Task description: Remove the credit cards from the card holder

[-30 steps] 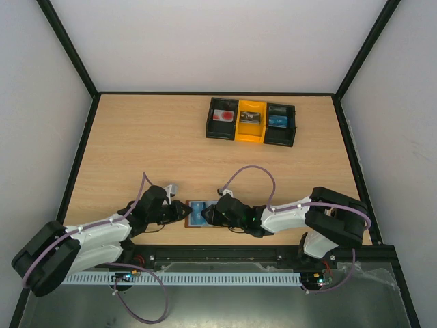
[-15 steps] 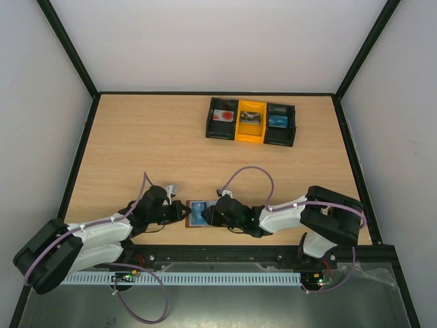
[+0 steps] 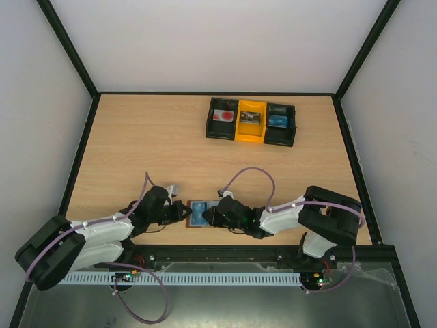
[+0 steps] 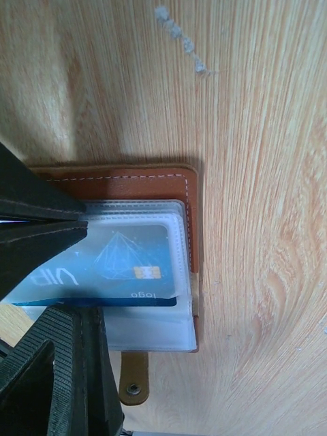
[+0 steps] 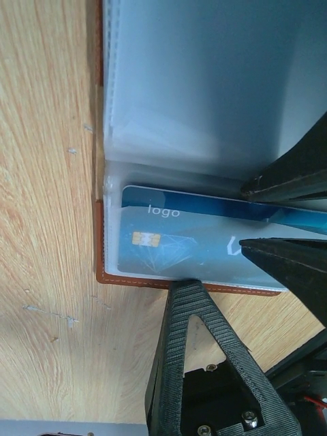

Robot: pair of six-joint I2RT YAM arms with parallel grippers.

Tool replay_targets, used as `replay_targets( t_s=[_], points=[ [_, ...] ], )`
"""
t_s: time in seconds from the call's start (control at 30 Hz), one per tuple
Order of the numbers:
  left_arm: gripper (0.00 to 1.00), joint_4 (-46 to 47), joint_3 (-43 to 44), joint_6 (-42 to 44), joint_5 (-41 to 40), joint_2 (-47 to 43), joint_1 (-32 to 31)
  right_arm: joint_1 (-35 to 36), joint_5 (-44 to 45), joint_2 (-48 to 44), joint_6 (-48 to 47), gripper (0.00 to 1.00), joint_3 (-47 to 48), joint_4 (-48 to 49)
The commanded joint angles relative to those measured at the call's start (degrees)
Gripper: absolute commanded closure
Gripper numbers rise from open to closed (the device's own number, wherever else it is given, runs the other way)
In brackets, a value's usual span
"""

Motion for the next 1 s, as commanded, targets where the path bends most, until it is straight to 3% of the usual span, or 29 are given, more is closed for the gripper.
replay_targets(
  t_s=[0.0,0.17,0.6,0.87,0.97],
  points=[
    [0.97,-0.7,-0.7,-0.1,-0.7,0.8,-0.7,0.4,1.3,0.3,0.5,0.85,-1.1,2.5],
    [0.97,-0.9,-0.7,0.1,-1.0,0.9,-0.9,0.4,2.4,-0.2,0.5,0.98,-1.8,2.8],
    [0.97,-3.6,-0.1,0.9,-3.4,0.9,-1.6,0.4,6.9,-6.2,1.1,0.98,-6.3,2.4],
    [0.97,-2.7,0.1,0.6,-3.0,1.6,-1.8,0.4,4.8,-3.8,2.2,0.98,-6.4,6.8],
    [0.97,-2.5,0.0,0.5,-3.0,1.7,-2.1,-0.2,4.8,-3.0,2.0,0.93,-6.7,8.5]
  ],
)
